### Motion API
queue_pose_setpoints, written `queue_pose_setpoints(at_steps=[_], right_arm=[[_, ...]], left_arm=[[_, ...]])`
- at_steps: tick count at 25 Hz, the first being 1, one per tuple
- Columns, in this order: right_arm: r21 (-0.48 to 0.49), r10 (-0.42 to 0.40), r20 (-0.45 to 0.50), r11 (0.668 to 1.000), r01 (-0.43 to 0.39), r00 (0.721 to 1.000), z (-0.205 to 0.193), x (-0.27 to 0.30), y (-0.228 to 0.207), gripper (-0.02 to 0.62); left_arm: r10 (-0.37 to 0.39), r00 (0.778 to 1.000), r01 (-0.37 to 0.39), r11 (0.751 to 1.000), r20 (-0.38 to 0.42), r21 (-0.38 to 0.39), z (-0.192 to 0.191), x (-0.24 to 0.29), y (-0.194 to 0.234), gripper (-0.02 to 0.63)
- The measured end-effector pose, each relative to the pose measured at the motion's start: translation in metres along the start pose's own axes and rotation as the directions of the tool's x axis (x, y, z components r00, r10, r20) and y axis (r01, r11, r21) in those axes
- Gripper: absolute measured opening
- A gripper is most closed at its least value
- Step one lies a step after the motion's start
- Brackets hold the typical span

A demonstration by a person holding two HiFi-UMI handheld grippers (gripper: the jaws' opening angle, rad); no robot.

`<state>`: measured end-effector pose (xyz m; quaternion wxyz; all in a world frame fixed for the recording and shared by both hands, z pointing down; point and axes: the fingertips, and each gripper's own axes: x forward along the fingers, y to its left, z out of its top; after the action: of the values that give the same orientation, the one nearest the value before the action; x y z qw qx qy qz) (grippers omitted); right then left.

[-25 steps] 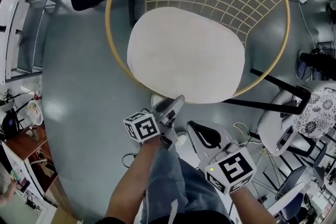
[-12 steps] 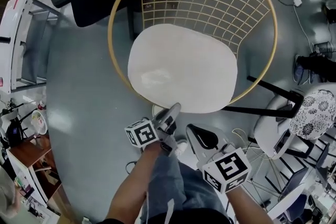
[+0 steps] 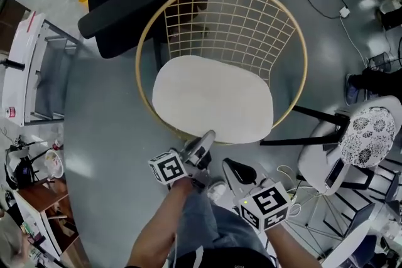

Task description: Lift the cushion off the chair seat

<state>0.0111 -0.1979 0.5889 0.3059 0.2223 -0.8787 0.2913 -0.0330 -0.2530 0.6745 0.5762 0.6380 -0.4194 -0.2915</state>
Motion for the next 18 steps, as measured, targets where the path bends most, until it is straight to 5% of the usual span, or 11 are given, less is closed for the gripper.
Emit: queue_pose_setpoints(at_steps=[18], right_arm=[[0.009, -0.044, 0.178, 0.999, 0.043, 0.983, 0.034, -0.067, 0.022, -0.003]], left_arm=[[-0.026, 0.998, 0.020, 0.995, 0.055, 0.101, 0.015, -0.030, -0.107, 0.029]])
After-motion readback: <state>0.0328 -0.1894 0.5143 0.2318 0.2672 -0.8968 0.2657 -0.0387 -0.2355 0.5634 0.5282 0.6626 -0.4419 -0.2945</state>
